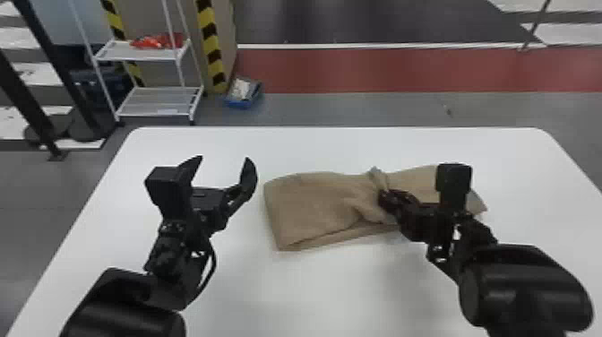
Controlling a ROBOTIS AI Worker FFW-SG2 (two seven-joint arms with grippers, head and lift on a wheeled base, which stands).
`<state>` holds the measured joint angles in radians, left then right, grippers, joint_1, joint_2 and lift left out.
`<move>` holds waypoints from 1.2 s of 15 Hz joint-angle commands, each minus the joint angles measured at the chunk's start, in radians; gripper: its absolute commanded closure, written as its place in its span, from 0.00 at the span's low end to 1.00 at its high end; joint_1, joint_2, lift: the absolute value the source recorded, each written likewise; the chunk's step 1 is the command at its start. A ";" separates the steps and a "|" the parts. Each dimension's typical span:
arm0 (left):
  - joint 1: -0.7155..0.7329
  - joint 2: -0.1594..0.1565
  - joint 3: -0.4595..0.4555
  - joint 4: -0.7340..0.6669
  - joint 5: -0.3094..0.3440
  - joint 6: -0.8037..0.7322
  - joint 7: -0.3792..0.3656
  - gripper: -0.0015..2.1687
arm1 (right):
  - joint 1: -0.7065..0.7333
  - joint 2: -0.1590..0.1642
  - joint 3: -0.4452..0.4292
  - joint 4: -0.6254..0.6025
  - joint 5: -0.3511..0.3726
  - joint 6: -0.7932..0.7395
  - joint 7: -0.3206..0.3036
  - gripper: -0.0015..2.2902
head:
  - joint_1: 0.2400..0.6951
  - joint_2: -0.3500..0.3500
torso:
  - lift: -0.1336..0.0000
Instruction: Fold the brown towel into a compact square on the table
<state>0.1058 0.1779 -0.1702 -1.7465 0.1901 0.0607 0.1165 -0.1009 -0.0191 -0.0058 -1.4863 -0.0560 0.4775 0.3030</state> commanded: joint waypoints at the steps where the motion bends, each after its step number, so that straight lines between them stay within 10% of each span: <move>1: 0.002 0.000 0.000 -0.001 0.000 0.000 0.000 0.04 | 0.003 0.001 0.004 -0.005 0.007 -0.006 -0.004 0.14 | 1.00 0.54 | 0.08; 18: 0.014 0.000 0.000 -0.013 0.000 0.000 -0.001 0.04 | -0.002 0.002 0.033 -0.032 0.035 0.053 -0.004 0.31 | 1.00 0.56 | 0.08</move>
<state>0.1174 0.1779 -0.1699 -1.7559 0.1901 0.0607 0.1150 -0.1021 -0.0169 0.0285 -1.5183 -0.0204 0.5175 0.2991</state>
